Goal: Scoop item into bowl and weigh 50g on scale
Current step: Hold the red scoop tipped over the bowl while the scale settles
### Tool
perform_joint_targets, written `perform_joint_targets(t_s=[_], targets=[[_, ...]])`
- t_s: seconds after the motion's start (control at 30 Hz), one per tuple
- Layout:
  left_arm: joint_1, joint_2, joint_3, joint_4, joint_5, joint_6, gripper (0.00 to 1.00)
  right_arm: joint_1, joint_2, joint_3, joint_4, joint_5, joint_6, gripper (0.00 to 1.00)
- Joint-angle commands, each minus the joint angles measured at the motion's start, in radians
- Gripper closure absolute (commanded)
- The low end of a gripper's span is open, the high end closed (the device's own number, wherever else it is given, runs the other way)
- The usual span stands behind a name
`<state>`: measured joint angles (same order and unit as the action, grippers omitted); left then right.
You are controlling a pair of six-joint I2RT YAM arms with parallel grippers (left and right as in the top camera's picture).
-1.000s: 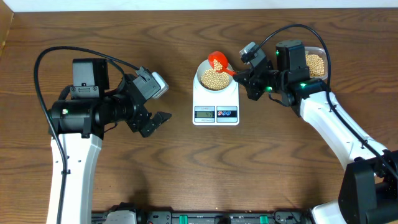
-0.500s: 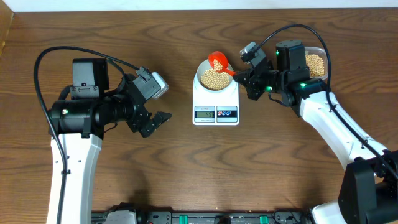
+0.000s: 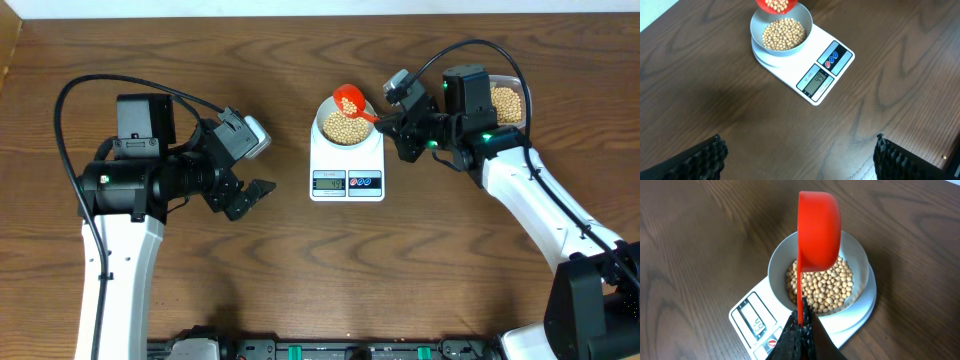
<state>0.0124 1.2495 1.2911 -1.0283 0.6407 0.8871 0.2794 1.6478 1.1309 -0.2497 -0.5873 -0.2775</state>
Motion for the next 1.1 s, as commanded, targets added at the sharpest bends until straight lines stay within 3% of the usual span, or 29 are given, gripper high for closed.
perform_joint_targets(t_s=[0.0, 0.93, 1.07], targets=[[0.004, 0.007, 0.014, -0.003, -0.005, -0.005, 0.04, 0.009, -0.026, 0.0, 0.0, 0.065, -0.023, 0.99], [0.004, 0.008, 0.014, -0.003, -0.005, -0.006, 0.04, 0.008, -0.026, 0.0, 0.007, -0.008, 0.09, 0.99], [0.004, 0.007, 0.014, -0.003, -0.005, -0.005, 0.04, 0.012, -0.026, 0.0, -0.001, 0.018, -0.016, 0.99]])
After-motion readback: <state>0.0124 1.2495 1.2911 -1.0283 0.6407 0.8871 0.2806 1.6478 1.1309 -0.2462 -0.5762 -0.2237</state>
